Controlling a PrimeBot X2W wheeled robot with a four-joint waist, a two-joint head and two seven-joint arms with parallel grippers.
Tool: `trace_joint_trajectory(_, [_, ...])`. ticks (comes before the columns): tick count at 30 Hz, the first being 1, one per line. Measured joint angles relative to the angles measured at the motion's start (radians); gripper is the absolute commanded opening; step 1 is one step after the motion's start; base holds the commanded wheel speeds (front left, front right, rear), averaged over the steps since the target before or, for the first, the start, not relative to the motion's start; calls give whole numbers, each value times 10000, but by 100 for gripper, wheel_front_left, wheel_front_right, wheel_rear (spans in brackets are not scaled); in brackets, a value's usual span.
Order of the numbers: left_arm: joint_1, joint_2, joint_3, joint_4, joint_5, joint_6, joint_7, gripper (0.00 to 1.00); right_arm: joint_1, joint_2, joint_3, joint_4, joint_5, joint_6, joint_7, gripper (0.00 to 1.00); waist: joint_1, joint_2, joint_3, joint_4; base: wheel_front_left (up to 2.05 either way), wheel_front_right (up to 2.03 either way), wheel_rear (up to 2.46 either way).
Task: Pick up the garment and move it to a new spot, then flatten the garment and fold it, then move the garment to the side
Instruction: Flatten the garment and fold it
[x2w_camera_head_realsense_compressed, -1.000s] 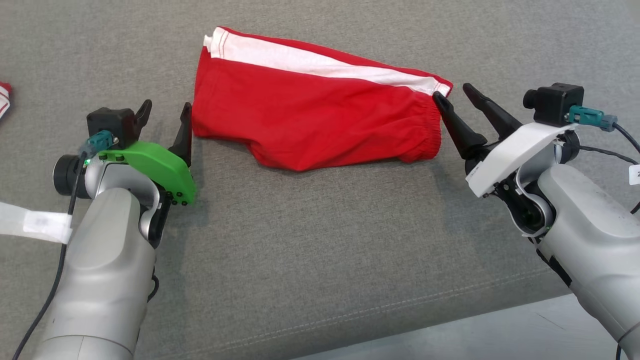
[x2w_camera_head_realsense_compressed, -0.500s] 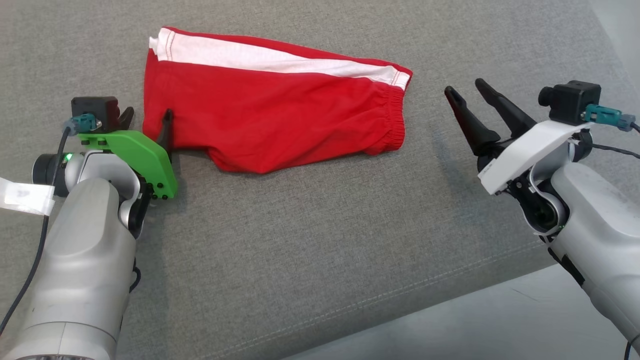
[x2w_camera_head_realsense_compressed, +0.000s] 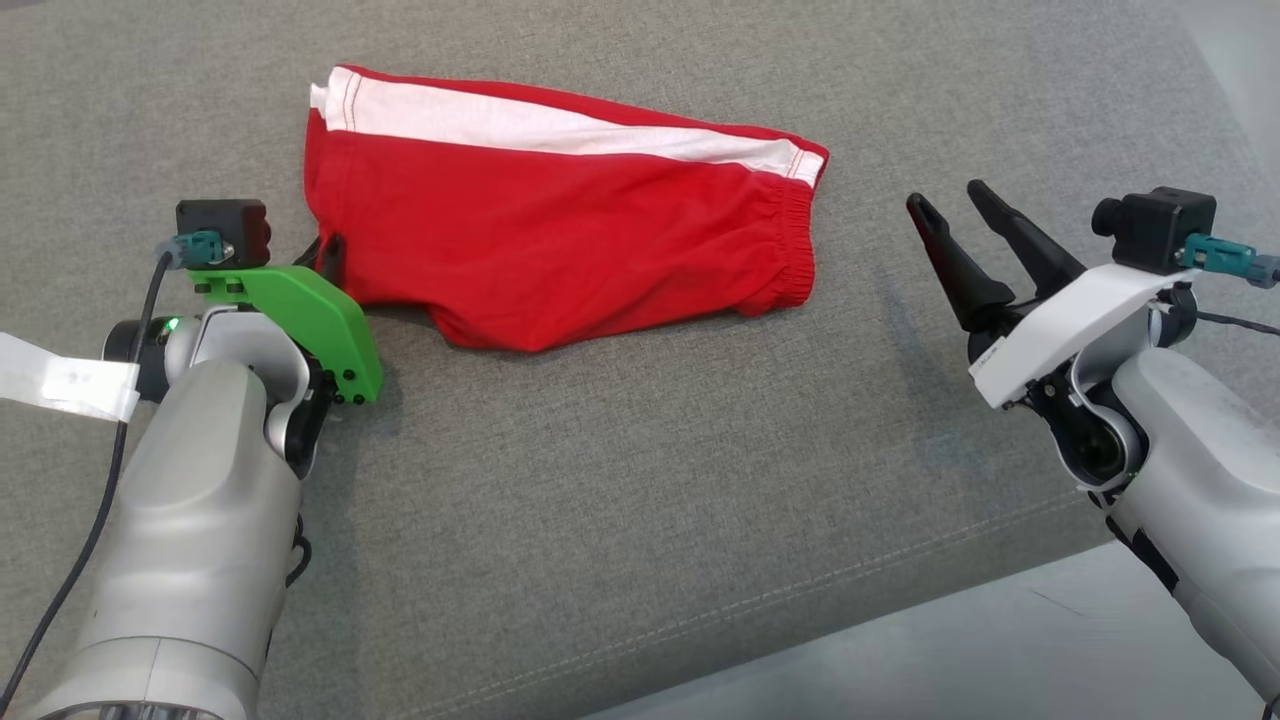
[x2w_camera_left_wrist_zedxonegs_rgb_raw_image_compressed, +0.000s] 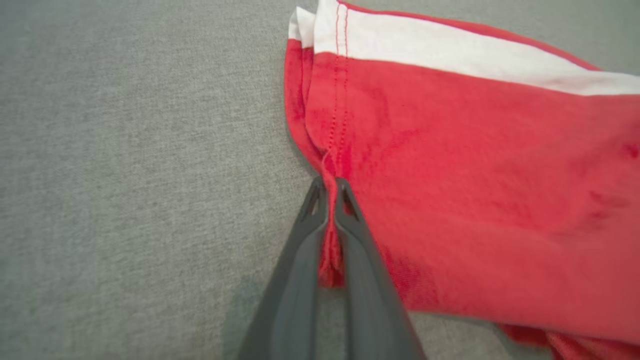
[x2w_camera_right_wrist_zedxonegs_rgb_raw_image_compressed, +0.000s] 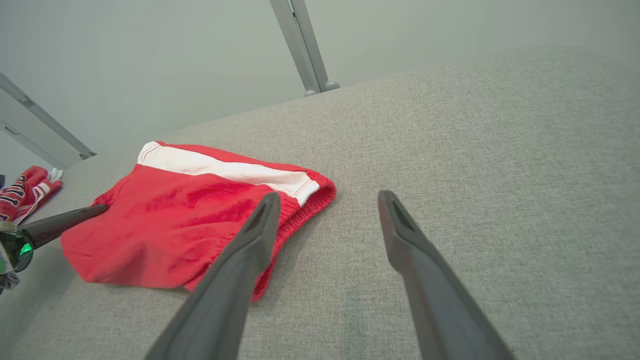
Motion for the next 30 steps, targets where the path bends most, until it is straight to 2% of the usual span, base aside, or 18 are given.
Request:
trace_joint_trajectory(10, [347, -94, -82, -100, -203, 0, -527, 0, 271, -54, -2, 81, 19, 0, -77, 100, 0, 0, -361, 214, 0, 0, 0])
trace_joint_trajectory(22, [1661, -278, -94, -589, -711, 4, -1705, 0, 909, -169, -142, 169, 309, 0, -92, 100, 0, 0, -812, 785, 0, 0, 0])
trace_joint_trajectory(30, [2483, -276, -276, -1124, -1066, 245, -1875, 0, 1014, -201, -73, 173, 378, 0, -104, 100, 0, 0, -1054, 1211, 0, 0, 0])
